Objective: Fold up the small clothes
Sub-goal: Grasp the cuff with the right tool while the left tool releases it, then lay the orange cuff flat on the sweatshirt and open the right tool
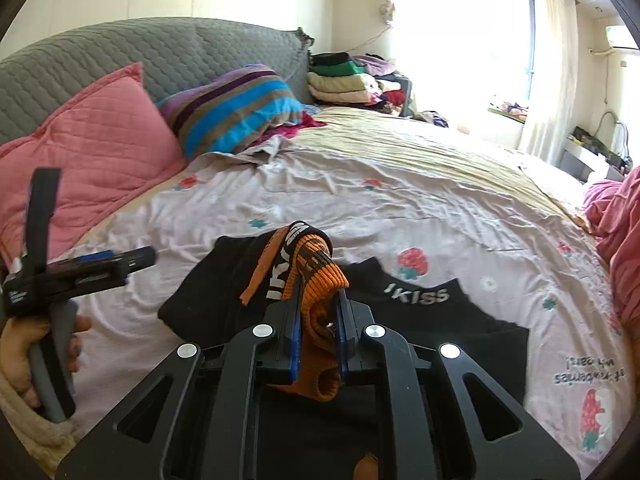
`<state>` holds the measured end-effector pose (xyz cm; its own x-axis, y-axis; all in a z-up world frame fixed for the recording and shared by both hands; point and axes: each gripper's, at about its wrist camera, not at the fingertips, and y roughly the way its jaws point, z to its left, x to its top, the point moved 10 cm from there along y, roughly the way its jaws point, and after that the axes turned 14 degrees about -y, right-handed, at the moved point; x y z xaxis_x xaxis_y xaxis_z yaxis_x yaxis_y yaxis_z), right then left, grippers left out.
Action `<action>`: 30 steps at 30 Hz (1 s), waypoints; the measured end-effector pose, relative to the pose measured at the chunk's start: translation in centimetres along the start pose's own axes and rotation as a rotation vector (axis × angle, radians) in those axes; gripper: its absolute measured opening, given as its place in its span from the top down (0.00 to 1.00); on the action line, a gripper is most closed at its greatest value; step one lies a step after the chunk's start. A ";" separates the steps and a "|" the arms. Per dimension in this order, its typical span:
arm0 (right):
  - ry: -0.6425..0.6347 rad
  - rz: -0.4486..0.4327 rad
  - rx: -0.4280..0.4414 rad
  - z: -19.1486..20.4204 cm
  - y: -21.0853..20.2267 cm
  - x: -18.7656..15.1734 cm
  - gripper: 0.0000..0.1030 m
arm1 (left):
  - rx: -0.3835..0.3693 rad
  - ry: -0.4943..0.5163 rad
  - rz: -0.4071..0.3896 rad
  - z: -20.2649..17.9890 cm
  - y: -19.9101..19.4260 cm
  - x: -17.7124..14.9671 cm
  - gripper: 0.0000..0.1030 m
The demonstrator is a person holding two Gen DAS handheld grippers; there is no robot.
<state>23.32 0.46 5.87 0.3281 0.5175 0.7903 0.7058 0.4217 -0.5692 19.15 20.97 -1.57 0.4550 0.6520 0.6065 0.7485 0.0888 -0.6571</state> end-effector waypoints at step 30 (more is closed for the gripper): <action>0.139 0.118 -0.205 -10.3 0.8 -8.3 0.88 | -0.112 0.011 0.041 -4.7 0.4 -0.6 0.09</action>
<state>27.61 -11.15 1.13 0.4890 0.4410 0.7526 0.7651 0.1975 -0.6129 21.43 17.05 -0.04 0.4911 0.6451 0.5854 0.7779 -0.0224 -0.6280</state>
